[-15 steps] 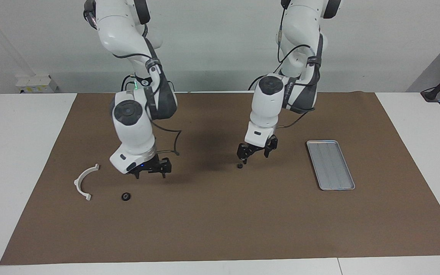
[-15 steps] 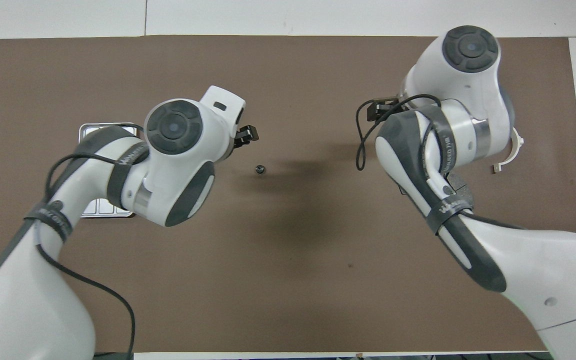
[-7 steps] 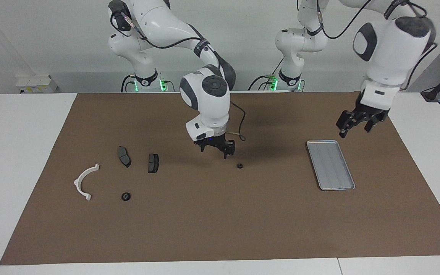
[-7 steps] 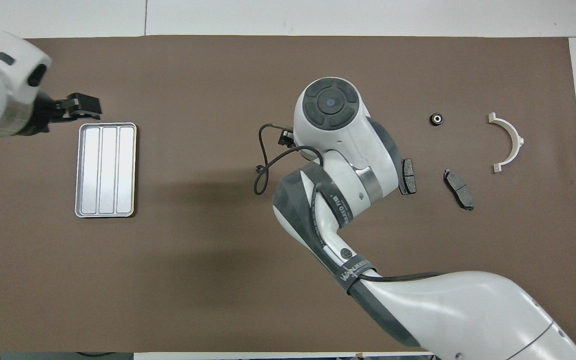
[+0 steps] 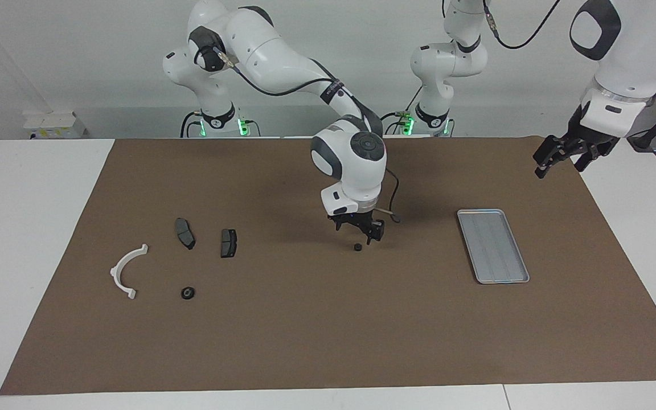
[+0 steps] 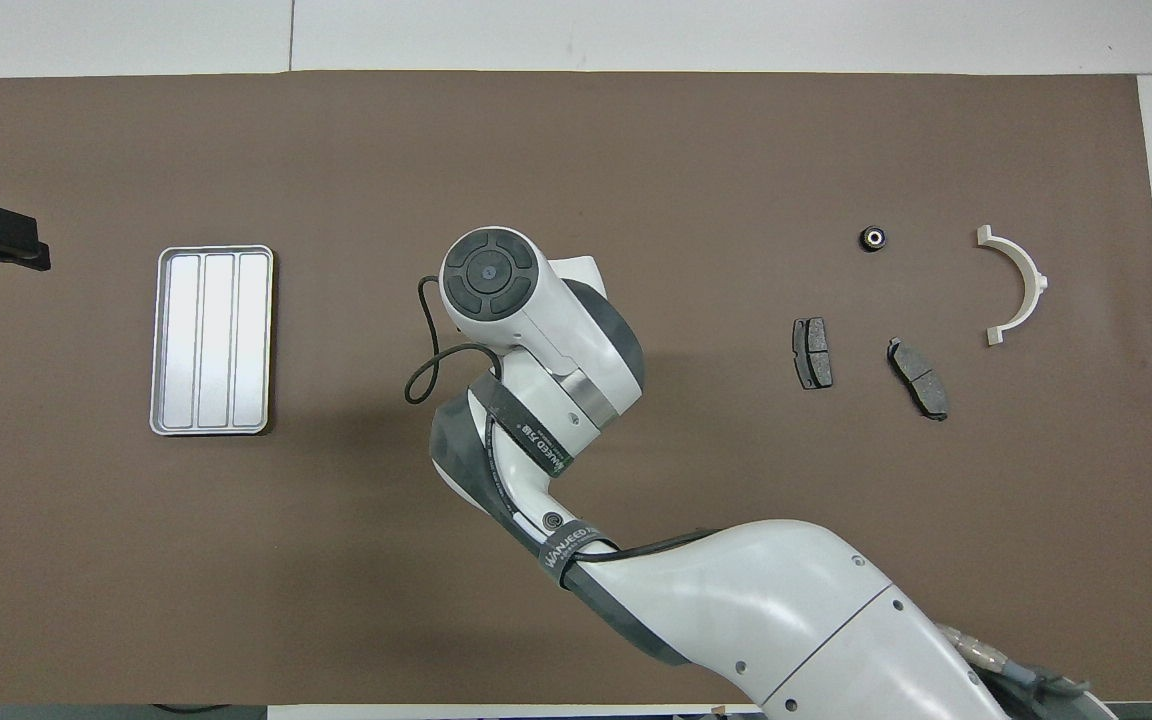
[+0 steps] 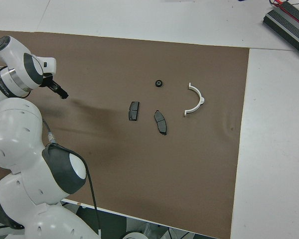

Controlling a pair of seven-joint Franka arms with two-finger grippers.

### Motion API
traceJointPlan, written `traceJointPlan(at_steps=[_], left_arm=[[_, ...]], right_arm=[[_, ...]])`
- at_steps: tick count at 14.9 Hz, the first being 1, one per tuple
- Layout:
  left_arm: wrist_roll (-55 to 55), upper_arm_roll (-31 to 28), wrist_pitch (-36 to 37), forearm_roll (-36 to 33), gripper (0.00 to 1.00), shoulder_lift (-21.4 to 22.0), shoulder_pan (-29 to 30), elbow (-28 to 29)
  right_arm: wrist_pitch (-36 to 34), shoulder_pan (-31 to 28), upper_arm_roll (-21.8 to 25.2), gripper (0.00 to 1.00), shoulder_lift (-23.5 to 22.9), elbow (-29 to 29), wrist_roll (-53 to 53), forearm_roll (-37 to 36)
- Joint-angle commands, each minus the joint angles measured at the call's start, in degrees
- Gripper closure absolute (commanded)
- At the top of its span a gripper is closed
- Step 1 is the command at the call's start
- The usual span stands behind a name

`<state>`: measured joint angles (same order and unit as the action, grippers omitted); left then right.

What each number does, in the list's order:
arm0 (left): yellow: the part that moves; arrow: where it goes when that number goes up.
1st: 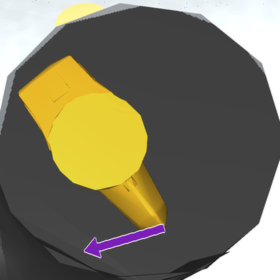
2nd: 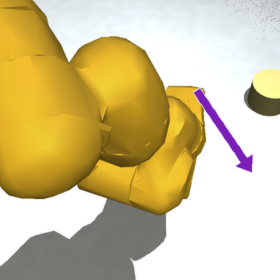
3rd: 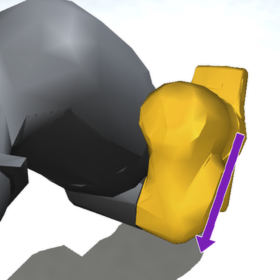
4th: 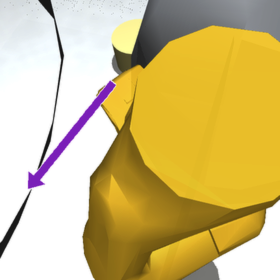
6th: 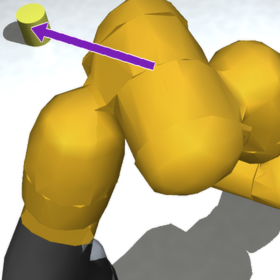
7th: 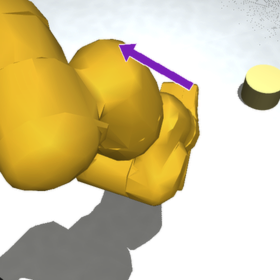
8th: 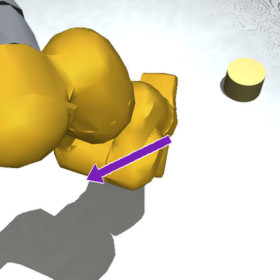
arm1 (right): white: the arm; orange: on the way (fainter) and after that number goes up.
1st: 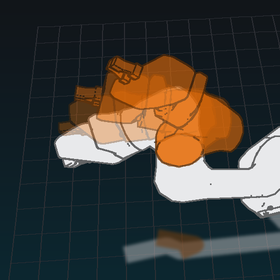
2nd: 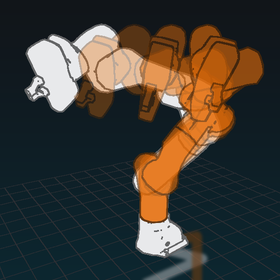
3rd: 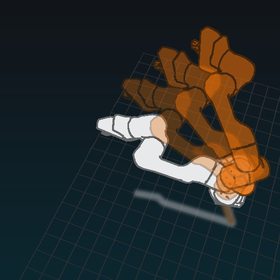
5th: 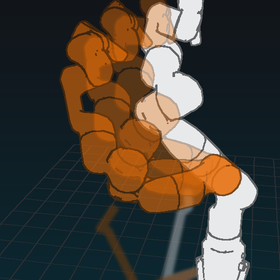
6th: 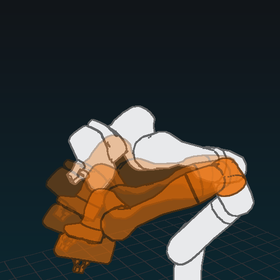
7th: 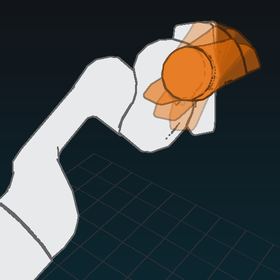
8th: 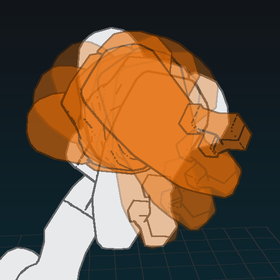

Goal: Place bearing gear from tray to pile

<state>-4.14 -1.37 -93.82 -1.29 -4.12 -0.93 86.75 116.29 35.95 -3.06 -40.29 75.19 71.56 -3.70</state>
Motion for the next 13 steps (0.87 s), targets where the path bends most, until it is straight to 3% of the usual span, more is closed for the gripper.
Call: traceJointPlan(at_steps=[1,9,11,13], left_arm=[[0.54,0.41,2.67,0.32,0.0,-1.15,0.41,-1.85],[0.54,0.32,1.8,-0.99,0.0,-1.33,0.67,-2.55],[0.1,0.49,2.76,-2.23,0.0,-0.72,0.32,-2.29],[-0.08,0.41,4.96,-2.23,0.0,0.07,0.32,-2.03]], right_arm=[[0.6,1.66,0.24,0.0,-2.59,-1.8,2.79,-0.78],[5.0,1.58,0.16,0.01,-2.69,2.5,3.67,-2.19],[5.18,1.41,0.16,0.1,-2.77,2.94,3.67,-2.19],[6.05,1.14,0.25,0.24,-2.69,3.73,3.59,-2.54]])
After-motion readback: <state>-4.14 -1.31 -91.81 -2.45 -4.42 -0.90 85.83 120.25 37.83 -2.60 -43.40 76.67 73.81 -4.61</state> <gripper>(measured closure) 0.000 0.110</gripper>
